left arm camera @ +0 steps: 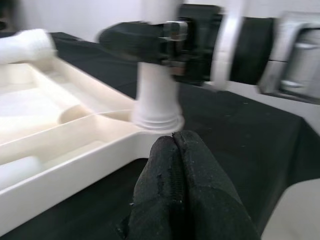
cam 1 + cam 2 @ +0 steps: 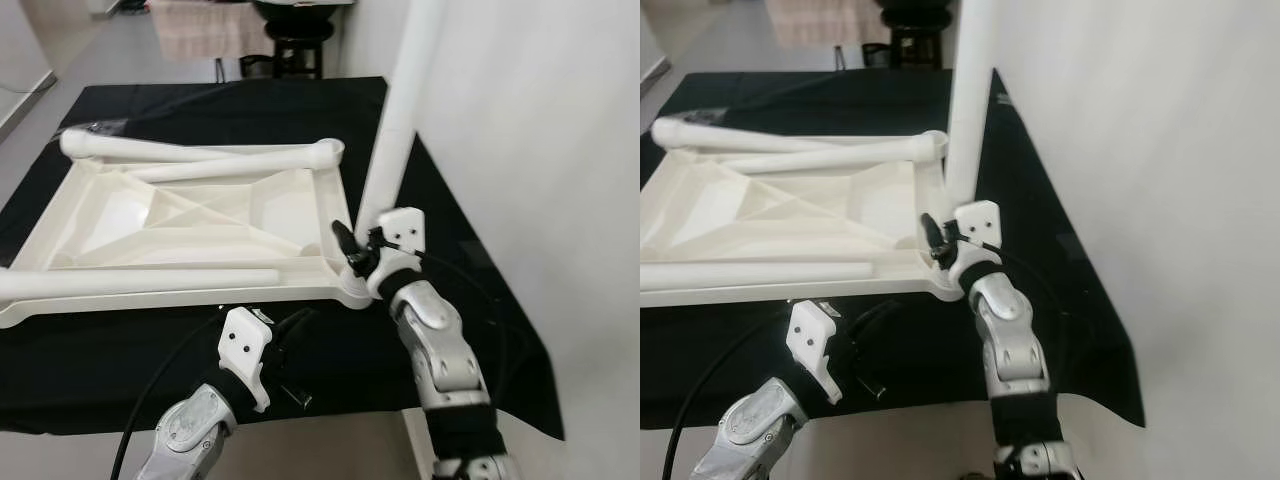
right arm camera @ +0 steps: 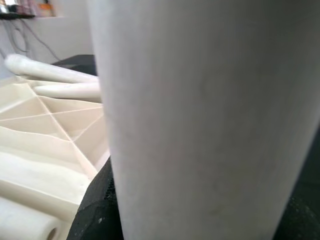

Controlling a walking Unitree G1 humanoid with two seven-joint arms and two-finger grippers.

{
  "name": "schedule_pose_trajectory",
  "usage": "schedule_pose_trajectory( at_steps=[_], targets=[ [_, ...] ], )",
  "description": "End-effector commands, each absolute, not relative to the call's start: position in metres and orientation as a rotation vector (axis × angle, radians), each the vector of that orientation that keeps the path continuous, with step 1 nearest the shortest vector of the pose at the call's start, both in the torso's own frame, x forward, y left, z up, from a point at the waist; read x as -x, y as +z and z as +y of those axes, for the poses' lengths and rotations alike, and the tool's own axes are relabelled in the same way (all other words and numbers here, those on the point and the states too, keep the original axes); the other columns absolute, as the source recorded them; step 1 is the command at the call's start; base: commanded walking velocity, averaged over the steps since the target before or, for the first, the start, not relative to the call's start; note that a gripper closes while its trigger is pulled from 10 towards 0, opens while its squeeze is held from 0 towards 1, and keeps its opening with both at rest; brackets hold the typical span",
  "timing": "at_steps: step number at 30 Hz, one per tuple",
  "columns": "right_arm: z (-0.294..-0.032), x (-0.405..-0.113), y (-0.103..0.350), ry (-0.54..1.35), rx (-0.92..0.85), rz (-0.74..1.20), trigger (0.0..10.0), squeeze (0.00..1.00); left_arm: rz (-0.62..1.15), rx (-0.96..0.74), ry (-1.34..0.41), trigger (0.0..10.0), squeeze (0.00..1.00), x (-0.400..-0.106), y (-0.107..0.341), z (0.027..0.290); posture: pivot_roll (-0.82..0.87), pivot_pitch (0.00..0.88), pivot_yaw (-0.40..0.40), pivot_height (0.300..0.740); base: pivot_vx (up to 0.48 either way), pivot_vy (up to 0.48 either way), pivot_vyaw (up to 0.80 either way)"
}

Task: Building children table

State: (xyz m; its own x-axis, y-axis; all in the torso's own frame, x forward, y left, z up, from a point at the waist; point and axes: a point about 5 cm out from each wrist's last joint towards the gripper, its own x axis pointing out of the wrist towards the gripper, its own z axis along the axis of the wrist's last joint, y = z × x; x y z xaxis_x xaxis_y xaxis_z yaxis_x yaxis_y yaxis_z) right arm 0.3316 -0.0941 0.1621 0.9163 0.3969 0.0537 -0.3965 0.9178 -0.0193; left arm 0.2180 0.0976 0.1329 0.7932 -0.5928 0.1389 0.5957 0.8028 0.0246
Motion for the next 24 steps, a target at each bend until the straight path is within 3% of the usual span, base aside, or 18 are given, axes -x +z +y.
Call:
schedule_pose_trajectory(
  at_steps=[1, 3, 4, 9, 10, 20, 24],
  targets=[
    [-0.094, -0.332, 0.138, 0.425, -0.012, 0.069, 10.0, 0.00, -0.131, 0.017, -0.635, 10.0, 0.00, -0.218, 0.130, 0.099, 0.04, 0.106, -0.051, 0.740, 0.000, 0.000, 0.00],
    [-0.092, -0.333, 0.140, 0.465, -0.024, 0.061, 10.0, 0.00, -0.132, 0.018, -0.632, 10.0, 0.00, -0.219, 0.130, 0.099, 0.04, 0.107, -0.051, 0.740, 0.000, 0.000, 0.00],
    [-0.089, -0.333, 0.142, 0.526, -0.029, 0.049, 10.0, 1.00, -0.133, 0.018, -0.632, 10.0, 0.00, -0.219, 0.130, 0.099, 0.04, 0.108, -0.051, 0.740, 0.000, 0.000, 0.00],
    [-0.080, -0.329, 0.161, 0.700, -0.029, -0.018, 10.0, 1.00, -0.133, 0.022, -0.636, 10.0, 0.00, -0.220, 0.131, 0.098, 0.03, 0.109, -0.037, 0.740, 0.000, 0.000, 0.00],
    [-0.083, -0.332, 0.169, 0.755, -0.025, -0.039, 10.0, 0.00, -0.132, 0.023, -0.638, 10.0, 0.00, -0.220, 0.131, 0.098, 0.03, 0.108, -0.038, 0.740, 0.000, 0.000, 0.00],
    [-0.107, -0.354, 0.182, 1.034, -0.014, -0.026, 10.0, 0.00, -0.131, 0.027, -0.628, 10.0, 0.00, -0.223, 0.131, 0.096, 0.04, 0.098, -0.058, 0.740, 0.000, 0.000, 0.00],
    [-0.120, -0.370, 0.192, 1.048, 0.011, -0.004, 10.0, 0.00, -0.128, 0.031, -0.634, 10.0, 0.00, -0.222, 0.130, 0.096, 0.04, 0.097, -0.057, 0.740, 0.000, 0.000, 0.00]
  ],
)
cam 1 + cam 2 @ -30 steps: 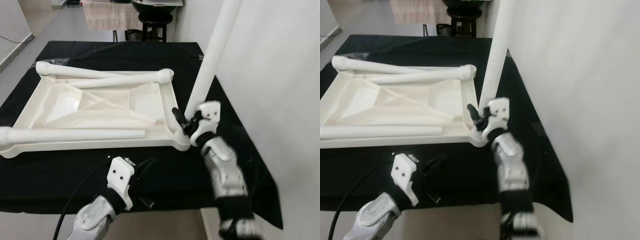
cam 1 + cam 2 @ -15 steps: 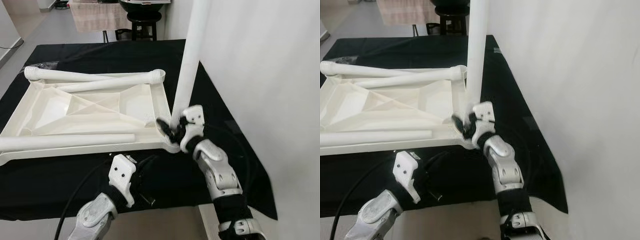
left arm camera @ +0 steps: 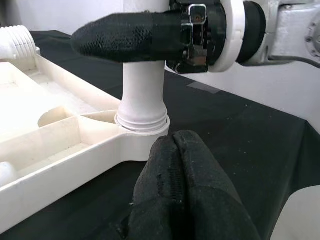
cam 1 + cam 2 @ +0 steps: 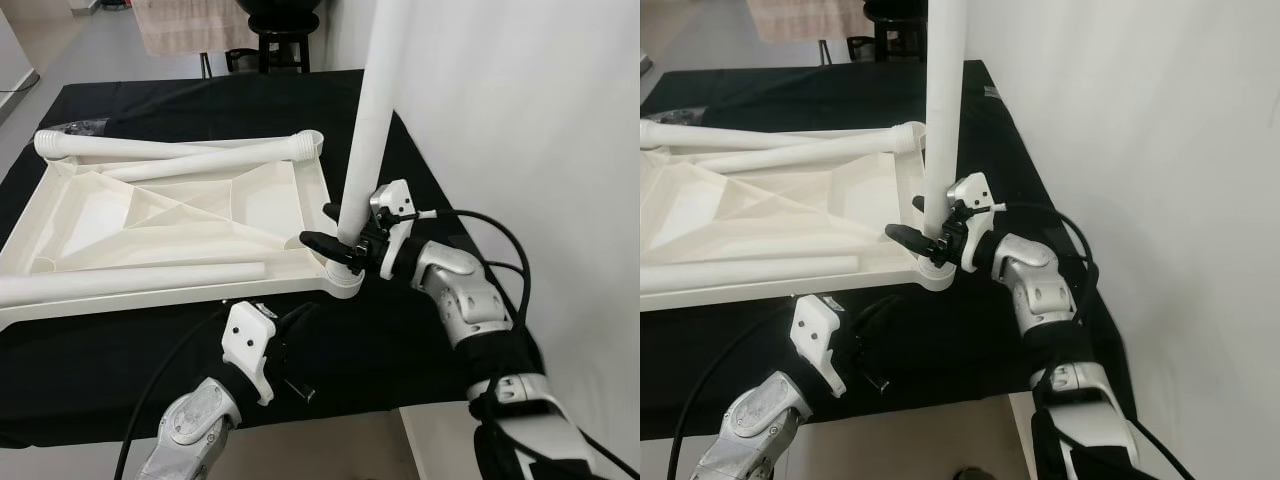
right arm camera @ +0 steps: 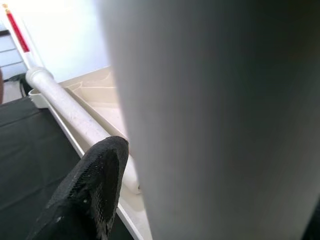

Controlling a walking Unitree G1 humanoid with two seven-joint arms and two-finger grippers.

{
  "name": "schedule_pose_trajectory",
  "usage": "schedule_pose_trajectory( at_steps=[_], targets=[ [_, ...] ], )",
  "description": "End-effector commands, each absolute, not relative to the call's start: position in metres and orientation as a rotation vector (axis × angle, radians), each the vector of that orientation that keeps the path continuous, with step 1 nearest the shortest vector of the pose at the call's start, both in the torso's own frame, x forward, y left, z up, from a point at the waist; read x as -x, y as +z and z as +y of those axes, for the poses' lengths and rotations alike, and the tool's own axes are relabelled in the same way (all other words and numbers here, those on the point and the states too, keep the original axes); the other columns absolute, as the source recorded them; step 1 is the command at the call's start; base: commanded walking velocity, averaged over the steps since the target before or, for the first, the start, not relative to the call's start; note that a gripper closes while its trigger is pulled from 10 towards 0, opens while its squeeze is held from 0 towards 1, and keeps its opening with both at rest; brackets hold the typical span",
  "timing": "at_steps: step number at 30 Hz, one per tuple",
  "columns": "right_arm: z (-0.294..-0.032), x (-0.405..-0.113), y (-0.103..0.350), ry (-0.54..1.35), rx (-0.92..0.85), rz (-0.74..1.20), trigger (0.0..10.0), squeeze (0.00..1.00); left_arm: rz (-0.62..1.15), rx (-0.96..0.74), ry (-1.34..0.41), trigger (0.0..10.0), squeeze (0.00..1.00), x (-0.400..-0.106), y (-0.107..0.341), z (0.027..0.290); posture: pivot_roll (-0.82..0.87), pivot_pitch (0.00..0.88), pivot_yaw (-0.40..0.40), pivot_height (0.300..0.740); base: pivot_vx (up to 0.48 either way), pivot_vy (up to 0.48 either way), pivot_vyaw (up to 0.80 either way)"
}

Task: Building children table

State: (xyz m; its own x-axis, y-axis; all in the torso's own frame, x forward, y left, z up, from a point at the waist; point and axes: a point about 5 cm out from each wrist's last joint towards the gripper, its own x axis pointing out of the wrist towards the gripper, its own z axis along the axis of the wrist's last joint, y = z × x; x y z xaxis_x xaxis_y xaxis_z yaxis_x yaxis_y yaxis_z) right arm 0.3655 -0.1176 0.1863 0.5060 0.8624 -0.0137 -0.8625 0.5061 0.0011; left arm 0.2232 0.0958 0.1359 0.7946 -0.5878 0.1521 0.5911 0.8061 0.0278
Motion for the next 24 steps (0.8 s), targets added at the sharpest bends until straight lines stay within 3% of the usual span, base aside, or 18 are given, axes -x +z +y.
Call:
schedule_pose_trajectory(
  at_steps=[1, 14, 19, 21, 24],
  targets=[
    [-0.123, -0.373, 0.195, 1.028, 0.010, -0.007, 0.0, 0.00, -0.128, 0.031, -0.635, 10.0, 0.00, -0.222, 0.130, 0.096, 0.05, 0.100, -0.056, 0.740, 0.000, 0.000, 0.00],
    [-0.143, -0.363, 0.187, 1.016, 0.012, -0.009, 0.0, 0.00, -0.128, 0.033, -0.637, 10.0, 0.00, -0.219, 0.132, 0.095, 0.05, 0.117, -0.053, 0.740, 0.000, 0.000, 0.00],
    [-0.145, -0.350, 0.171, 0.894, -0.007, 0.023, 0.0, 0.00, -0.128, 0.033, -0.637, 10.0, 0.00, -0.219, 0.132, 0.096, 0.05, 0.129, -0.060, 0.740, 0.000, 0.000, 0.00],
    [-0.119, -0.326, 0.142, 0.523, -0.051, 0.063, 0.0, 0.00, -0.128, 0.030, -0.637, 10.0, 0.00, -0.219, 0.133, 0.099, 0.04, 0.138, -0.044, 0.740, 0.000, 0.000, 0.00],
    [-0.107, -0.317, 0.147, 0.427, 0.005, 0.003, 0.0, 0.00, -0.126, 0.029, -0.639, 10.0, 0.00, -0.220, 0.132, 0.099, 0.04, 0.136, -0.042, 0.740, 0.000, 0.000, 0.00]
  ],
)
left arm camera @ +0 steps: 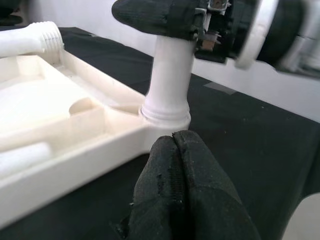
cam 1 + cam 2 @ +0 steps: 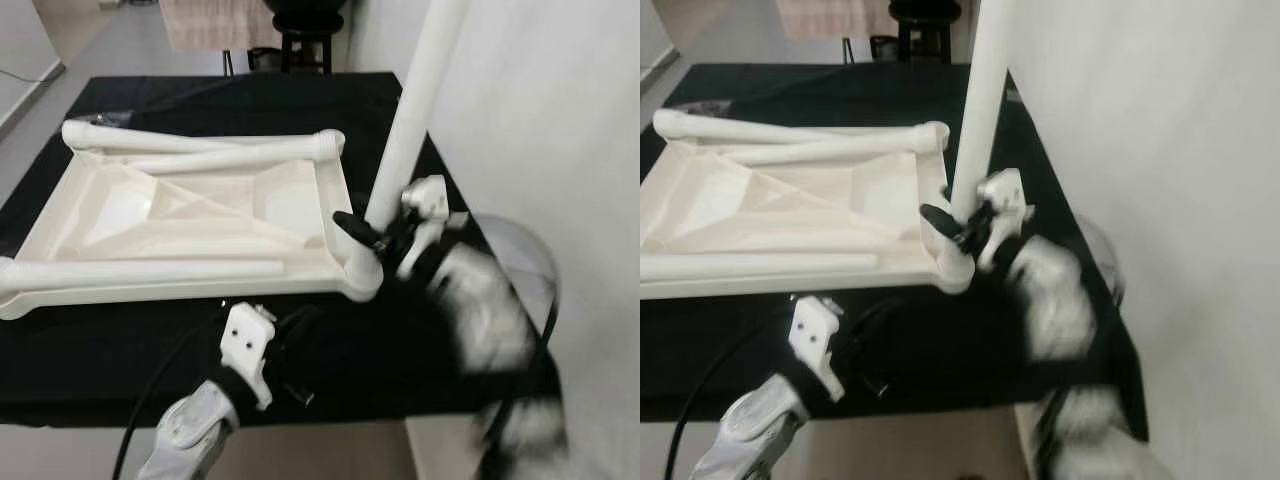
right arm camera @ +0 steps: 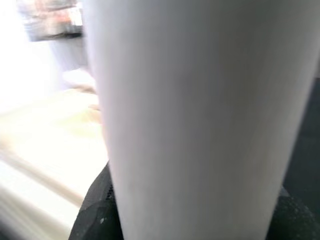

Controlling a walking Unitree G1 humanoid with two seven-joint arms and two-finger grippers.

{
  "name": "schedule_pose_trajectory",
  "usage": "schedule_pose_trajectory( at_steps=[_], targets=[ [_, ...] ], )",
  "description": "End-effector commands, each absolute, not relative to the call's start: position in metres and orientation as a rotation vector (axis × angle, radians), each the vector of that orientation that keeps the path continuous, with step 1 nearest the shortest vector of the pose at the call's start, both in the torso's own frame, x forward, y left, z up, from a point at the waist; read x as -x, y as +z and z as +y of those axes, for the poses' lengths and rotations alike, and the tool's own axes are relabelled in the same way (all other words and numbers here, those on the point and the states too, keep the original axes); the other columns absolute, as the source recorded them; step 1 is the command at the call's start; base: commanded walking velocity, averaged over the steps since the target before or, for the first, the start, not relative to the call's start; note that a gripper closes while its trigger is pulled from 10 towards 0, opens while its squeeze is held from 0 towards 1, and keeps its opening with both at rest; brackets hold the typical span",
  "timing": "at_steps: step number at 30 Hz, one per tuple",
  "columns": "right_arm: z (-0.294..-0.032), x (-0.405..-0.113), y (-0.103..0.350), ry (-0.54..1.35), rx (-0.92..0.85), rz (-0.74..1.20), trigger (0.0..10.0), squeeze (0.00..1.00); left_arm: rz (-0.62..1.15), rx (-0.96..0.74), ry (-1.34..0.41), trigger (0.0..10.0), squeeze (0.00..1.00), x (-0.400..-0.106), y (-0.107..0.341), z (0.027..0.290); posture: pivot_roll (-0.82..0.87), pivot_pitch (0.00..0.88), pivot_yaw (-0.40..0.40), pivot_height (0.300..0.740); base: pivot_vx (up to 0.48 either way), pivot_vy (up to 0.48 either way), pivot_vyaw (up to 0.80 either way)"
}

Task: Building children table

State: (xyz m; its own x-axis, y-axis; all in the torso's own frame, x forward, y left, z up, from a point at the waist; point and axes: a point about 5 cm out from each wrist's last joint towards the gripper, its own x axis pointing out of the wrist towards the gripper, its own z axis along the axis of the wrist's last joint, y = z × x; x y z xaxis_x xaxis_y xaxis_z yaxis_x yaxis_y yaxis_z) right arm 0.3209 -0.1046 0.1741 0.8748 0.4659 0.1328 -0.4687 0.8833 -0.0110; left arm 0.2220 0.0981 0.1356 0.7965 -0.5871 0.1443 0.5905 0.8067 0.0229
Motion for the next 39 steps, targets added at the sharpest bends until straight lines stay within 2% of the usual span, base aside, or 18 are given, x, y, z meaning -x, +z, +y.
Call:
schedule_pose_trajectory(
  at_steps=[1, 7, 8, 10, 11, 14, 18, 19, 20, 23, 28, 31, 32, 33, 39],
  targets=[
    [-0.098, -0.314, 0.154, 0.392, -0.037, -0.042, 0.0, 0.00, -0.124, 0.026, -0.639, 10.0, 0.00, -0.221, 0.132, 0.100, 0.03, 0.130, -0.029, 0.740, 0.000, 0.000, 0.00],
    [-0.101, -0.331, 0.146, 0.388, -0.092, 0.030, 0.0, 0.00, -0.129, 0.021, -0.631, 10.0, 0.00, -0.223, 0.132, 0.099, 0.04, 0.121, -0.049, 0.740, 0.000, 0.000, 0.00],
    [-0.101, -0.333, 0.148, 0.392, -0.083, 0.033, 10.0, 0.00, -0.130, 0.022, -0.628, 10.0, 0.00, -0.223, 0.132, 0.099, 0.04, 0.121, -0.053, 0.740, 0.000, 0.000, 0.00],
    [-0.099, -0.333, 0.150, 0.425, -0.102, 0.028, 10.0, 0.00, -0.131, 0.023, -0.626, 10.0, 0.00, -0.224, 0.132, 0.098, 0.04, 0.121, -0.053, 0.740, 0.000, 0.000, 0.00],
    [-0.095, -0.330, 0.155, 0.487, -0.139, 0.026, 10.0, 1.00, -0.131, 0.023, -0.627, 10.0, 0.00, -0.224, 0.132, 0.098, 0.04, 0.118, -0.051, 0.740, 0.000, 0.000, 0.00],
    [-0.089, -0.327, 0.170, 0.643, -0.165, -0.024, 10.0, 1.00, -0.129, 0.026, -0.631, 10.0, 0.00, -0.224, 0.132, 0.098, 0.04, 0.118, -0.047, 0.740, 0.000, 0.000, 0.00],
    [-0.092, -0.332, 0.175, 0.668, -0.131, -0.041, 10.0, 1.00, -0.129, 0.026, -0.633, 10.0, 0.00, -0.224, 0.132, 0.097, 0.04, 0.115, -0.045, 0.740, 0.000, 0.000, 0.00],
    [-0.097, -0.338, 0.181, 0.712, -0.116, -0.054, 10.0, 0.91, -0.128, 0.027, -0.634, 10.0, 0.00, -0.224, 0.132, 0.097, 0.04, 0.113, -0.049, 0.740, 0.000, 0.000, 0.00],
    [-0.104, -0.348, 0.188, 0.797, -0.074, -0.064, 10.0, 0.00, -0.129, 0.027, -0.634, 10.0, 0.00, -0.224, 0.132, 0.096, 0.05, 0.111, -0.052, 0.740, 0.000, 0.000, 0.00],
    [-0.110, -0.355, 0.193, 0.864, -0.040, -0.067, 10.0, 0.00, -0.129, 0.028, -0.634, 10.0, 0.00, -0.224, 0.132, 0.096, 0.05, 0.108, -0.053, 0.740, 0.000, 0.000, 0.00],
    [-0.119, -0.370, 0.205, 1.082, 0.003, -0.032, 10.0, 0.00, -0.125, 0.029, -0.635, 10.0, 0.00, -0.223, 0.130, 0.096, 0.06, 0.102, -0.049, 0.740, 0.000, 0.000, 0.00],
    [-0.119, -0.373, 0.207, 1.125, 0.004, -0.009, 10.0, 0.00, -0.123, 0.029, -0.636, 10.0, 0.00, -0.223, 0.130, 0.096, 0.07, 0.099, -0.050, 0.740, 0.000, 0.000, 0.00],
    [-0.120, -0.373, 0.208, 1.146, -0.020, 0.003, 2.9, 0.00, -0.122, 0.029, -0.636, 10.0, 0.00, -0.223, 0.130, 0.096, 0.07, 0.097, -0.051, 0.740, 0.000, 0.000, 0.00],
    [-0.121, -0.375, 0.208, 1.155, -0.034, 0.018, 0.0, 0.00, -0.121, 0.030, -0.637, 10.0, 0.00, -0.223, 0.129, 0.096, 0.07, 0.097, -0.053, 0.740, 0.000, 0.000, 0.00],
    [-0.128, -0.379, 0.206, 1.139, -0.053, 0.025, 0.0, 0.00, -0.120, 0.032, -0.637, 10.0, 0.00, -0.222, 0.129, 0.095, 0.07, 0.096, -0.056, 0.740, 0.000, 0.000, 0.00]
  ],
)
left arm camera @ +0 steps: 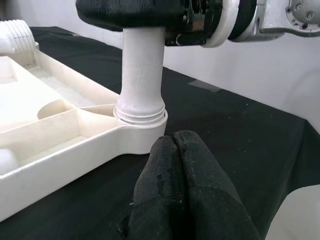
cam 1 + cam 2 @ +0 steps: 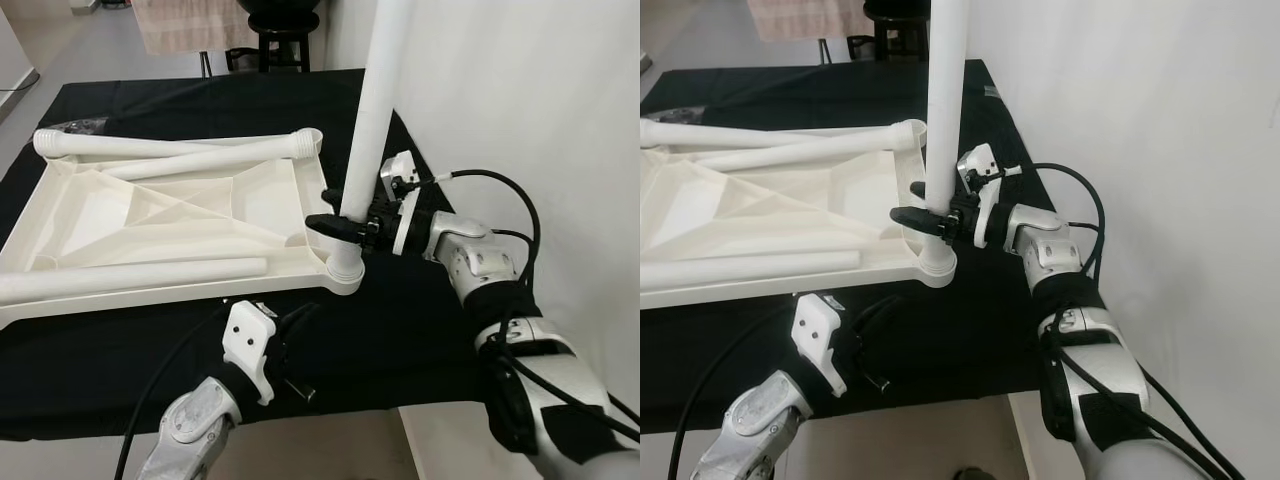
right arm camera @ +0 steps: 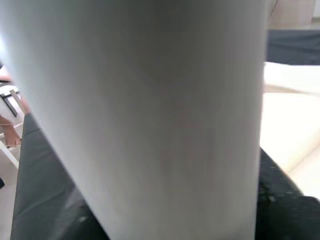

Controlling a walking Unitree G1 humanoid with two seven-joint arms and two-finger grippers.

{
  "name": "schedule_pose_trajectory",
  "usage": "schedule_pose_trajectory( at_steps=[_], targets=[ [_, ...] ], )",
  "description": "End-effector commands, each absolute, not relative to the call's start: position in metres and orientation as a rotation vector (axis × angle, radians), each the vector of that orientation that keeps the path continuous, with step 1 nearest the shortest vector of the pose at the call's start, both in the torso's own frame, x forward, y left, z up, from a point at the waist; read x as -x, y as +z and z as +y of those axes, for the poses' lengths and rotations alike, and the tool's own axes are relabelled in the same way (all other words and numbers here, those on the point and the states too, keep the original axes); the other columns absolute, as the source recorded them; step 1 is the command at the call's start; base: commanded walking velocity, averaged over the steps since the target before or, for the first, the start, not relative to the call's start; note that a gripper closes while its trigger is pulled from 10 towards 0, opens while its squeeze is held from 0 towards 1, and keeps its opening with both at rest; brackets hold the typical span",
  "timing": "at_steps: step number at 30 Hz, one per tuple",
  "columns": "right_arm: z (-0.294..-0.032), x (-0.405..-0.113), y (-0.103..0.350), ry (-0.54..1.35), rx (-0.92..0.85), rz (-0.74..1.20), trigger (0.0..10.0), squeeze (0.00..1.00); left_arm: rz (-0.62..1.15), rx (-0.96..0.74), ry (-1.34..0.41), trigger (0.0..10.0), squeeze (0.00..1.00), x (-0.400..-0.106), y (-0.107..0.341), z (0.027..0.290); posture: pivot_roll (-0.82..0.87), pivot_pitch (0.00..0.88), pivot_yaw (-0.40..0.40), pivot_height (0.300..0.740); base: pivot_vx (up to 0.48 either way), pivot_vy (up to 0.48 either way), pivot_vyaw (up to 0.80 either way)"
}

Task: Building children table

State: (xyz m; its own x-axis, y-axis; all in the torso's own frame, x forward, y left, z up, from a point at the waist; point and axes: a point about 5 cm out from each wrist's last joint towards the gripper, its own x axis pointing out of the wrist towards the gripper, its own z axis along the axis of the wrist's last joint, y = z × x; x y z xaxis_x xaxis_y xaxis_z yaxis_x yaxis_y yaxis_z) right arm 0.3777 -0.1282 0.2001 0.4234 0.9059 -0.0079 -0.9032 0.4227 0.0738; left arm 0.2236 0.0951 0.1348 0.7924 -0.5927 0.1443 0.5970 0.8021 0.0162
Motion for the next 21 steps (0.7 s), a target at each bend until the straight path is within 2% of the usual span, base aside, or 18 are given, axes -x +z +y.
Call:
schedule_pose_trajectory(
  at_steps=[1, 5, 7, 8, 9, 10, 11, 12, 14, 15, 16, 18, 21],
  targets=[
    [-0.128, -0.379, 0.206, 1.139, -0.053, 0.025, 0.0, 0.00, -0.120, 0.032, -0.637, 10.0, 0.00, -0.222, 0.129, 0.095, 0.07, 0.096, -0.056, 0.740, 0.000, 0.000, 0.00],
    [-0.137, -0.379, 0.197, 1.046, 0.024, 0.017, 0.0, 0.00, -0.121, 0.034, -0.637, 10.0, 0.00, -0.221, 0.129, 0.094, 0.07, 0.098, -0.057, 0.740, 0.000, 0.000, 0.00],
    [-0.146, -0.382, 0.188, 0.883, 0.084, 0.040, 0.0, 0.00, -0.122, 0.035, -0.636, 10.0, 0.00, -0.220, 0.130, 0.095, 0.06, 0.104, -0.060, 0.740, 0.000, 0.000, 0.00],
    [-0.150, -0.383, 0.177, 0.698, 0.079, 0.079, 0.0, 0.00, -0.122, 0.035, -0.637, 10.0, 0.00, -0.220, 0.130, 0.096, 0.06, 0.106, -0.062, 0.740, 0.000, 0.000, 0.00],
    [-0.150, -0.383, 0.177, 0.698, 0.079, 0.079, 0.0, 0.00, -0.122, 0.035, -0.637, 10.0, 0.00, -0.220, 0.130, 0.096, 0.06, 0.106, -0.062, 0.740, 0.000, 0.000, 0.00],
    [-0.153, -0.382, 0.168, 0.566, 0.077, 0.106, 0.0, 0.00, -0.122, 0.035, -0.637, 10.0, 0.00, -0.219, 0.130, 0.096, 0.06, 0.108, -0.063, 0.740, 0.000, 0.000, 0.00],
    [-0.156, -0.378, 0.159, 0.345, 0.042, 0.119, 0.0, 0.00, -0.122, 0.034, -0.637, 10.0, 0.00, -0.219, 0.130, 0.098, 0.06, 0.116, -0.061, 0.740, 0.000, 0.000, 0.00],
    [-0.156, -0.378, 0.159, 0.345, 0.042, 0.119, 0.0, 0.00, -0.122, 0.034, -0.637, 10.0, 0.00, -0.219, 0.130, 0.098, 0.06, 0.116, -0.061, 0.740, 0.000, 0.000, 0.00],
    [-0.116, -0.338, 0.143, 0.293, -0.149, 0.143, 0.0, 0.00, -0.121, 0.032, -0.637, 10.0, 0.00, -0.220, 0.131, 0.100, 0.05, 0.129, -0.036, 0.740, 0.000, 0.000, 0.00],
    [-0.116, -0.338, 0.143, 0.293, -0.149, 0.143, 0.0, 0.00, -0.121, 0.032, -0.637, 10.0, 0.00, -0.220, 0.131, 0.100, 0.05, 0.129, -0.036, 0.740, 0.000, 0.000, 0.00],
    [-0.101, -0.324, 0.142, 0.322, -0.133, 0.118, 0.0, 0.00, -0.119, 0.028, -0.637, 10.0, 0.00, -0.220, 0.131, 0.101, 0.04, 0.121, -0.022, 0.740, 0.000, 0.000, 0.00],
    [-0.096, -0.322, 0.141, 0.333, -0.129, 0.106, 0.0, 0.00, -0.116, 0.027, -0.639, 10.0, 0.00, -0.220, 0.130, 0.101, 0.03, 0.112, -0.017, 0.740, 0.000, 0.000, 0.00],
    [-0.099, -0.335, 0.142, 0.324, -0.023, 0.061, 0.0, 0.00, -0.113, 0.025, -0.641, 10.0, 0.00, -0.221, 0.130, 0.101, 0.04, 0.113, -0.025, 0.740, 0.000, 0.000, 0.00]
  ],
)
